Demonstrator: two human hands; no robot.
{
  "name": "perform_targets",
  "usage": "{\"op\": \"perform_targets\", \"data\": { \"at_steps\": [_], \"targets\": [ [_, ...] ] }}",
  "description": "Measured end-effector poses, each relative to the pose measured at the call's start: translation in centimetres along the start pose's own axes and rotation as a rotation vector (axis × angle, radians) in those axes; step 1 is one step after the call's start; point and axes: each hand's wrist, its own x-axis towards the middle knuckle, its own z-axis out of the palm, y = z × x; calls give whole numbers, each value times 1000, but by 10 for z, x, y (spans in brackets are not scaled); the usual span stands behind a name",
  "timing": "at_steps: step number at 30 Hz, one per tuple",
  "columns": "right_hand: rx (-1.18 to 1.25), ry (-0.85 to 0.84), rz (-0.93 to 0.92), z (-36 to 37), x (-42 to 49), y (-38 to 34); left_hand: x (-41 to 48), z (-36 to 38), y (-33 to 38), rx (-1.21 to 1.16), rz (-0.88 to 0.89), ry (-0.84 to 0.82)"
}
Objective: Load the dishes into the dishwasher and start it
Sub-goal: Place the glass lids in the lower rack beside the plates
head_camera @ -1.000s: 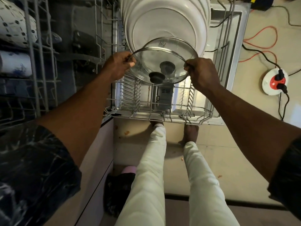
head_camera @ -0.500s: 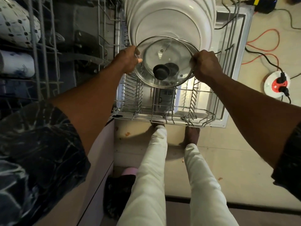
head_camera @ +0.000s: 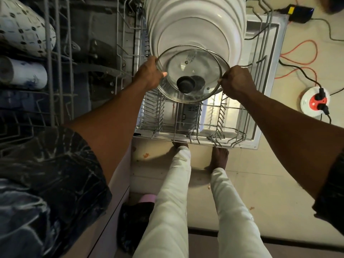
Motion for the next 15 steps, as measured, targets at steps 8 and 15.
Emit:
{"op": "perform_targets", "data": {
  "at_steps": [8,15],
  "targets": [
    [-19,-10,-143,-1,-43,12,-46,9,-4,82,-33,321],
    [-19,-51,-272,-27,-109,27,-139,35,15,138,17,216]
  ]
}}
